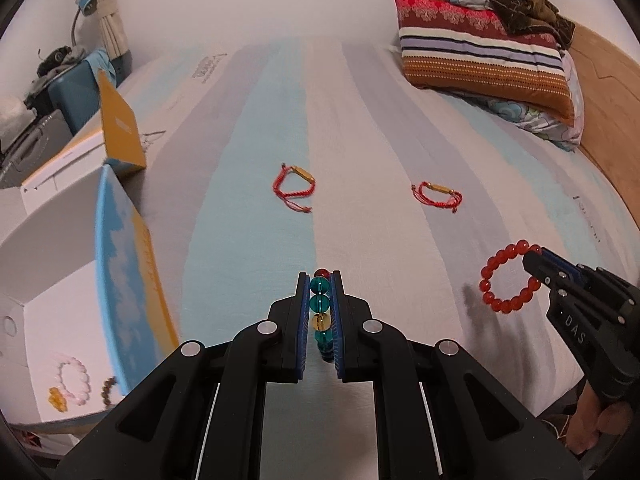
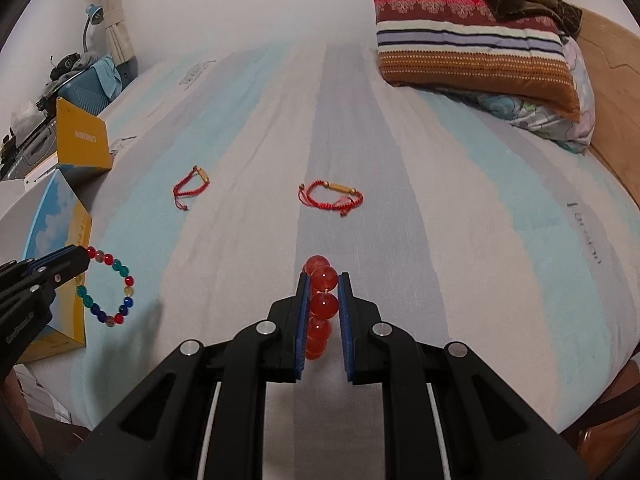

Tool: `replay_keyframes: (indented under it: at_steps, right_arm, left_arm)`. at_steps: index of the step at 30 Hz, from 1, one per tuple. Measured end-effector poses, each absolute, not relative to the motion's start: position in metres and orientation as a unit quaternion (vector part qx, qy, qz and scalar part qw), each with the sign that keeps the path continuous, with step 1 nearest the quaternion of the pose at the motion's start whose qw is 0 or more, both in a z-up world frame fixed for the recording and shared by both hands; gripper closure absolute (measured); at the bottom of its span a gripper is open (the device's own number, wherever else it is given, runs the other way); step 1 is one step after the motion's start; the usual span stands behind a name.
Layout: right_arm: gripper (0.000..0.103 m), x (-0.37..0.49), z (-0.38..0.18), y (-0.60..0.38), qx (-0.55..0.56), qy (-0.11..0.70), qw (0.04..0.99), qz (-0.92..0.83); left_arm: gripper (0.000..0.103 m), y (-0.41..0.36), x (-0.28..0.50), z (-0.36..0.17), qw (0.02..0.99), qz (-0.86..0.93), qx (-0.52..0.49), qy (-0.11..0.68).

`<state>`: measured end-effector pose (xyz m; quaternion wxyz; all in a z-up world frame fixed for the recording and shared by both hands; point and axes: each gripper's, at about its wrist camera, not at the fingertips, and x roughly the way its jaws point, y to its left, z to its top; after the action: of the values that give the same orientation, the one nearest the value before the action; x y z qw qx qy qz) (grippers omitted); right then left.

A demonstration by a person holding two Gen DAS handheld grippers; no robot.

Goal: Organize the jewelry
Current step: 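Lift and carry both held bracelets over the white cardboard box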

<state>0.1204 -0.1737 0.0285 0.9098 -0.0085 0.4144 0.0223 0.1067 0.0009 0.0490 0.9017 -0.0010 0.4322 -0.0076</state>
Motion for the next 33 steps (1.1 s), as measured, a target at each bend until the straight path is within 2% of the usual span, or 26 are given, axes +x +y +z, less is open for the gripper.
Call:
replay_keyframes:
  at_steps: [21, 33]
  right_arm:
    - [0.090, 0.125, 0.095, -0.117, -0.023, 0.394, 0.918, 0.050]
    - [0.090, 0.117, 0.120, -0.051, -0.031, 0.381, 0.920, 0.090]
  left_arm:
    - [0.094, 0.051, 0.083, 0.112, 0.917, 0.012, -0.002, 0.398]
    - [0.094, 0.122, 0.055, 0.138, 0.923, 0.057, -0.025, 0.379]
